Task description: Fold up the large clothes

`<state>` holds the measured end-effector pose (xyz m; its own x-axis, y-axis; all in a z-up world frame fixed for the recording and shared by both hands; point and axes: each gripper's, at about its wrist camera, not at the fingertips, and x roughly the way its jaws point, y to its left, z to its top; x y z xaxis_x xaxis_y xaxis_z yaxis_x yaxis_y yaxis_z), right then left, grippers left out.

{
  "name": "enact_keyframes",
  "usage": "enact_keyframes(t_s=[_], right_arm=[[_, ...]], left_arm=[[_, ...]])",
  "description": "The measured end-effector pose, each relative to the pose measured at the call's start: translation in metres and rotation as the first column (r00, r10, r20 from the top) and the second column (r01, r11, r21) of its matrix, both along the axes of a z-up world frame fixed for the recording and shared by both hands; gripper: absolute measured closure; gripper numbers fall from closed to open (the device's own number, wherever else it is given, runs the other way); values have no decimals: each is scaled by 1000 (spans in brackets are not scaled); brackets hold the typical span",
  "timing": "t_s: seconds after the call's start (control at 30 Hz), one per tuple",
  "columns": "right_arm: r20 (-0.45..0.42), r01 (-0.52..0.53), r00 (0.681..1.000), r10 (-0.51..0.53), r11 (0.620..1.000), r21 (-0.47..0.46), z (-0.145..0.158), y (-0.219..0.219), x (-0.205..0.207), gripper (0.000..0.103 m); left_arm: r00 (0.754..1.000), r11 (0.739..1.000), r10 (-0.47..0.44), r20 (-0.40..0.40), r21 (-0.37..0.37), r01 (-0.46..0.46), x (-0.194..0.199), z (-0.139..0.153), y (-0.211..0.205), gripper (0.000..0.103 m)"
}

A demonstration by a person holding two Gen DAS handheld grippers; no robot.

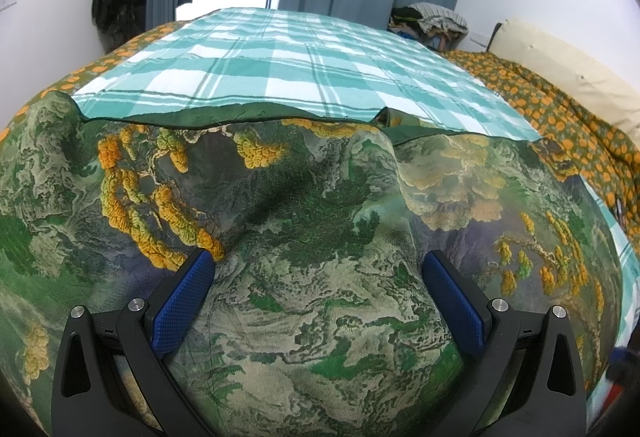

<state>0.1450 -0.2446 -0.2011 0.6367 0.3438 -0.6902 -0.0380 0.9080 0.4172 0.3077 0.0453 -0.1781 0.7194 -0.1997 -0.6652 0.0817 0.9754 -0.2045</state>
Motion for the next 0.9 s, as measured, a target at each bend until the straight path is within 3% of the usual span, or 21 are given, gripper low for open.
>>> enact_keyframes(t_s=[0.13,0.27,0.37,0.47,0.53,0.57,0.67,0.73,0.83,0.9], right_arm=[[-21,66,998,-63,986,152,-7,-25,5,10],[-10,89,996,-89,976,197,-7,-34,8,10],[-10,123,992,-125,959,257,-9,-43,13,10],[-34,160,987,-157,943,292,-14,-49,23,10],[-49,178,984,-171,935,307,-16,-52,30,10],[-52,181,983,-174,933,312,-17,-53,32,10],[-59,187,982,-178,919,347,-20,-58,36,10],[-67,202,979,-191,907,369,-22,-63,40,10],[-94,255,967,-237,881,398,-23,-66,54,9],[-116,295,955,-272,858,420,-26,-69,61,9]], left_arm=[[996,998,9,-93,-54,-14,-1,7,4,1],[994,1000,-5,-111,-26,3,1,9,0,1],[991,998,19,-132,-59,-27,1,9,3,0],[979,996,22,-200,-83,-39,10,10,6,0],[963,997,6,-269,-70,-25,15,21,5,1],[964,997,-3,-267,-81,-19,12,32,4,1],[983,992,-92,-160,-104,76,-5,72,-14,1],[974,977,-191,-120,-121,177,-12,88,-41,1],[936,943,-313,-163,-171,286,-11,74,-82,0],[907,942,-334,-256,-126,312,-8,43,-108,0]])
